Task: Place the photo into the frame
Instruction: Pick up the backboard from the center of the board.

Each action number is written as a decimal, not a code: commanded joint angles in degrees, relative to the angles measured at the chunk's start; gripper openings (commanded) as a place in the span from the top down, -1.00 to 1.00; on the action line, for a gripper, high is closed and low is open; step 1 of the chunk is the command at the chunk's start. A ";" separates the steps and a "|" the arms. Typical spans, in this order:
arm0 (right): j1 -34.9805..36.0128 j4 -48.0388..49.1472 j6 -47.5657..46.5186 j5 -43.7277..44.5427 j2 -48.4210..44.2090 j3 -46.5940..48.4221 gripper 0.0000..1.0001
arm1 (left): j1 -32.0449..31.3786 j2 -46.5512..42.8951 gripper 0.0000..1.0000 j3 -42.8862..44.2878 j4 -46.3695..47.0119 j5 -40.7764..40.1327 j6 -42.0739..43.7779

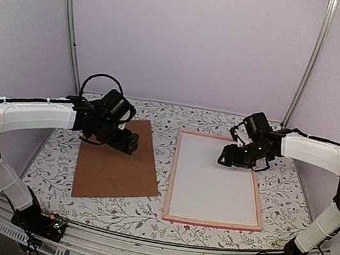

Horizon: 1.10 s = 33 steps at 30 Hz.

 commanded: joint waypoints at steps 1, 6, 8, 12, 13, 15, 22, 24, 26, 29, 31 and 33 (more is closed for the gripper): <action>7.81 8.19 4.04 -3.62 4.08 4.80 -0.30 | 9.07 -6.08 -0.91 -8.20 5.68 6.41 -1.28; 15.29 10.30 5.88 -5.74 12.68 13.66 -0.38 | 19.27 -11.27 -0.98 -14.82 9.04 10.48 -1.77; 17.53 10.04 6.41 -6.26 17.14 18.01 -0.40 | 23.81 -12.62 -0.98 -17.02 10.19 12.59 -2.49; 20.53 9.46 7.83 -7.39 24.81 26.32 -0.41 | 31.09 -13.70 -0.99 -20.65 12.37 16.39 -3.19; 20.90 9.03 8.33 -7.29 26.66 28.24 -0.41 | 32.23 -13.61 -0.99 -21.13 12.83 17.05 -3.62; 21.31 8.18 9.91 -6.74 30.12 31.50 -0.40 | 33.20 -13.14 -0.98 -22.00 14.24 17.66 -4.37; 21.49 9.95 14.73 -6.10 36.46 34.80 -0.39 | 37.13 -11.24 -0.98 -26.20 19.14 16.66 -7.37; 21.50 10.55 15.11 -7.25 37.59 35.47 -0.39 | 38.08 -10.64 -0.98 -27.26 20.42 16.67 -7.95; 21.44 10.79 15.36 -8.19 39.08 36.44 -0.38 | 38.84 -9.64 -0.97 -27.77 21.55 17.11 -8.07; 21.48 10.85 15.66 -8.86 40.94 37.94 -0.38 | 39.44 -7.91 -0.94 -27.97 22.72 18.21 -7.92; 21.51 10.56 15.90 -9.00 41.86 38.83 -0.38 | 39.81 -6.94 -0.92 -28.18 23.68 19.48 -7.84; 21.43 10.36 16.43 -8.98 42.62 39.31 -0.38 | 39.86 -6.08 -0.90 -28.39 24.48 20.58 -7.74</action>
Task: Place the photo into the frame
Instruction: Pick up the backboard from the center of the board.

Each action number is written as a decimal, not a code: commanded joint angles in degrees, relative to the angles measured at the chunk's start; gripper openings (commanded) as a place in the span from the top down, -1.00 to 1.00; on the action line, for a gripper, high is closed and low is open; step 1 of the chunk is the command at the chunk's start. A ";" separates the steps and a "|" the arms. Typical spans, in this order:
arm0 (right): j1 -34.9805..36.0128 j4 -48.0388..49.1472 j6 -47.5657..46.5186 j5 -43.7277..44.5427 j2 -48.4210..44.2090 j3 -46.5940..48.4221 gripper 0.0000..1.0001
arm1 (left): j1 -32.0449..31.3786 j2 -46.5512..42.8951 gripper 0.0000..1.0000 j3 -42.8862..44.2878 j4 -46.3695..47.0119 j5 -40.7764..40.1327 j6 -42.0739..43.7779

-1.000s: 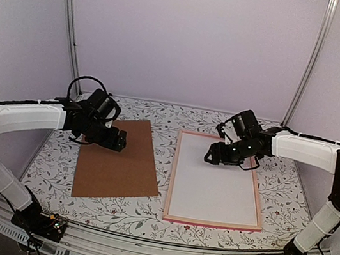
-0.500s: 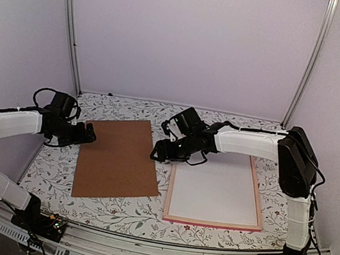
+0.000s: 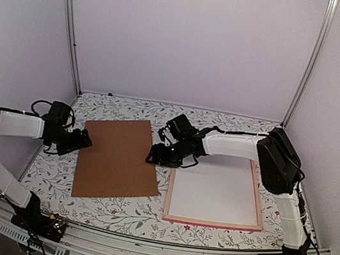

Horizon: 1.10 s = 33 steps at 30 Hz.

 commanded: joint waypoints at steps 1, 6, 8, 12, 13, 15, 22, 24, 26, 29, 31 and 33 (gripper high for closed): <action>-0.17 0.33 1.98 -0.84 2.43 1.96 -0.38 | 0.78 1.93 -0.89 -0.89 4.13 3.11 -0.24; -0.11 0.53 3.22 -1.49 2.79 1.90 -0.37 | 0.87 2.80 -0.86 -2.51 5.67 3.71 -0.41; -0.07 0.81 3.48 -2.03 2.76 1.80 -0.37 | 0.87 3.23 -0.85 -3.05 6.35 3.91 -0.50; 0.07 1.59 4.19 -3.11 2.84 1.79 -0.36 | 0.93 4.39 -0.84 -4.09 7.64 4.48 -0.91; 0.09 1.70 4.33 -3.23 2.84 1.79 -0.36 | 0.95 4.58 -0.83 -4.35 8.05 4.86 -0.89; 0.18 1.73 4.54 -3.47 2.84 1.79 -0.36 | 1.03 4.92 -0.81 -4.82 8.82 5.80 -1.10; 0.49 4.00 6.23 -4.81 3.17 -0.22 -0.35 | 1.05 3.81 -0.70 -6.72 11.49 11.55 -2.58; 0.55 4.72 6.74 -5.08 3.11 -0.84 -0.35 | 1.05 1.86 -0.69 -7.28 13.61 13.04 -3.05; 0.62 5.42 7.15 -5.40 3.02 -1.46 -0.35 | 1.05 -0.06 -0.67 -7.45 14.85 15.19 -3.46; 0.62 5.91 7.54 -5.63 2.87 -2.10 -0.34 | 1.05 -2.52 -0.66 -7.50 16.95 19.51 -4.32; 0.63 6.14 7.63 -5.62 2.59 -2.60 -0.34 | 1.05 -4.36 -0.65 -7.56 18.68 22.68 -5.37; 0.65 6.42 7.65 -5.55 2.20 -3.19 -0.34 | 1.05 -6.55 -0.63 -7.71 20.34 24.47 -6.22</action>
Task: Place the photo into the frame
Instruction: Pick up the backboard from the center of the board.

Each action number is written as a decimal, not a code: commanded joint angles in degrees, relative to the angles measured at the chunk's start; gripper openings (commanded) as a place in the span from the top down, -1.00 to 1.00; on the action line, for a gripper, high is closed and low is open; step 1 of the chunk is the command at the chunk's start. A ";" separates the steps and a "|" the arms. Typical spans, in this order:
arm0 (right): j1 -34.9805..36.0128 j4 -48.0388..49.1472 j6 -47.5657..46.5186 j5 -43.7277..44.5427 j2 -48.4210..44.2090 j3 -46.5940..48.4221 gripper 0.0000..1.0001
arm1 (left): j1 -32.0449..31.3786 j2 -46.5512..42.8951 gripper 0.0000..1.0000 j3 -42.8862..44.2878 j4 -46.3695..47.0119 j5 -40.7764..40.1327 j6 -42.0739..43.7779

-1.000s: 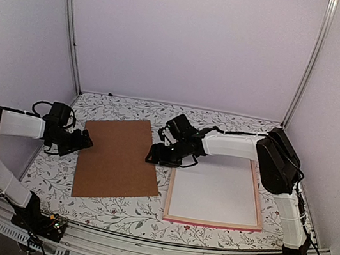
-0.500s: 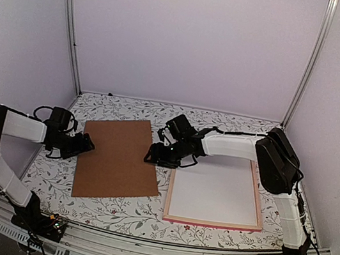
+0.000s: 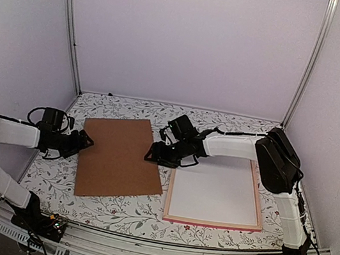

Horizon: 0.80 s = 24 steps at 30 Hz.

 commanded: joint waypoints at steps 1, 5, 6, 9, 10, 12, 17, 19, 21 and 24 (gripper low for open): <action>0.90 1.51 0.89 -1.50 1.02 -2.60 -0.34 | -1.01 -5.50 -0.63 0.27 7.69 12.70 -2.91; 0.86 2.09 1.03 -1.87 0.72 -3.58 -0.34 | -1.01 -9.60 -0.60 0.92 9.41 15.82 -4.12; 0.86 2.10 1.00 -1.94 0.74 -3.70 -0.34 | -1.01 -10.30 -0.59 1.16 9.79 16.70 -4.44; 0.86 2.57 0.98 -2.23 0.83 -4.11 -0.33 | -1.01 -12.13 -0.56 1.58 10.99 19.26 -6.06; 0.91 2.77 1.05 -2.49 0.83 -4.28 -0.33 | -1.01 -12.77 -0.56 1.66 11.24 19.97 -6.53; 0.87 3.51 0.99 -2.94 0.74 -4.70 -0.33 | -1.09 -13.96 -0.54 2.24 11.06 21.00 -7.29; 0.88 7.20 0.74 -5.93 0.32 -6.70 -0.33 | -1.59 -16.47 -0.47 5.20 6.43 21.09 -6.90; 0.86 9.77 0.63 -8.20 0.22 -7.98 -0.33 | -2.19 -17.20 -0.45 6.61 3.86 20.12 -6.41; 0.86 12.49 0.88 -10.51 0.01 -9.09 -0.32 | -3.04 -18.06 -0.45 7.58 2.31 18.69 -6.16; 1.00 15.57 1.30 -13.97 0.19 -9.97 -0.32 | -4.38 -18.57 -0.45 8.70 1.12 17.44 -6.14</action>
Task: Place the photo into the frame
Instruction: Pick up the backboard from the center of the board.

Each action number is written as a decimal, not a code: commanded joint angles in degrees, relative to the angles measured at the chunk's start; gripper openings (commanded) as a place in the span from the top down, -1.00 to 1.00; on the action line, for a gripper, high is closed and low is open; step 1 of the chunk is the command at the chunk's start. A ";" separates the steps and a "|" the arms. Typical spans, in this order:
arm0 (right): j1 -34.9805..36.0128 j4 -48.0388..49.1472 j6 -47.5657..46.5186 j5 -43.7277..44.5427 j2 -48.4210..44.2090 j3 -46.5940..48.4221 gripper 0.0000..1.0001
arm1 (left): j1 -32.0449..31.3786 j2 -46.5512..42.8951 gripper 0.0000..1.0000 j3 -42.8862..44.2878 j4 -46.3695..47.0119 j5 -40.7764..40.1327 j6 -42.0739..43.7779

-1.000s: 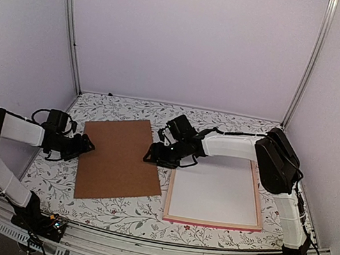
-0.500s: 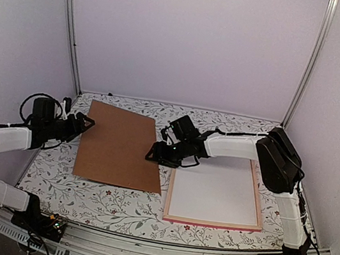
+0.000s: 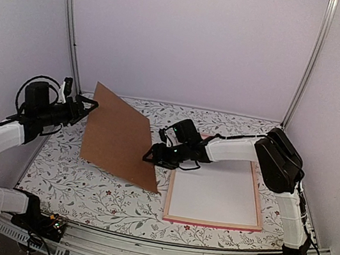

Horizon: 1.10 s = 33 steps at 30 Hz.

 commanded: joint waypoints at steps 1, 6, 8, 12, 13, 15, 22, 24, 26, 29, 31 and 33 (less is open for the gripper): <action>1.76 4.31 1.01 -9.21 1.49 -3.30 -0.32 | -3.27 -0.81 -0.45 2.19 -5.32 1.87 -0.04; 2.64 6.56 1.11 -12.15 1.80 -3.75 -0.32 | -5.29 -0.78 -0.45 5.05 -8.96 -0.88 0.48; 2.98 7.45 1.19 -12.97 1.81 -3.97 -0.31 | -5.94 -0.44 -0.45 6.78 -11.48 -2.39 0.96; 3.24 7.67 1.29 -13.44 1.81 -3.99 -0.31 | -7.65 1.09 -0.39 11.71 -19.64 -7.38 3.44; 3.27 7.63 1.36 -13.40 1.81 -3.99 -0.31 | -7.89 1.43 -0.37 12.82 -21.55 -8.64 3.87; 3.25 7.34 1.30 -13.27 1.80 -3.91 -0.31 | -8.47 1.71 -0.30 14.61 -24.51 -10.75 4.65; 3.22 6.48 1.11 -12.74 1.72 -3.81 -0.31 | -10.55 3.11 0.18 21.19 -33.19 -17.35 7.96; 3.30 6.40 1.11 -12.74 1.72 -3.73 -0.31 | -11.00 3.71 0.29 22.23 -34.04 -17.92 8.59; 3.24 6.34 1.18 -12.82 1.60 -3.68 -0.31 | -11.35 4.17 0.41 22.58 -34.23 -17.83 8.82; 3.21 5.97 1.12 -12.91 1.18 -3.55 -0.32 | -11.73 4.73 0.54 23.02 -34.45 -17.92 9.03; 3.15 5.34 0.63 -12.77 0.60 -3.46 -0.33 | -12.06 5.18 0.62 23.38 -34.56 -17.83 9.29; 2.85 4.93 0.29 -12.78 -0.53 -3.46 -0.35 | -12.23 5.53 0.69 23.95 -34.89 -17.87 9.43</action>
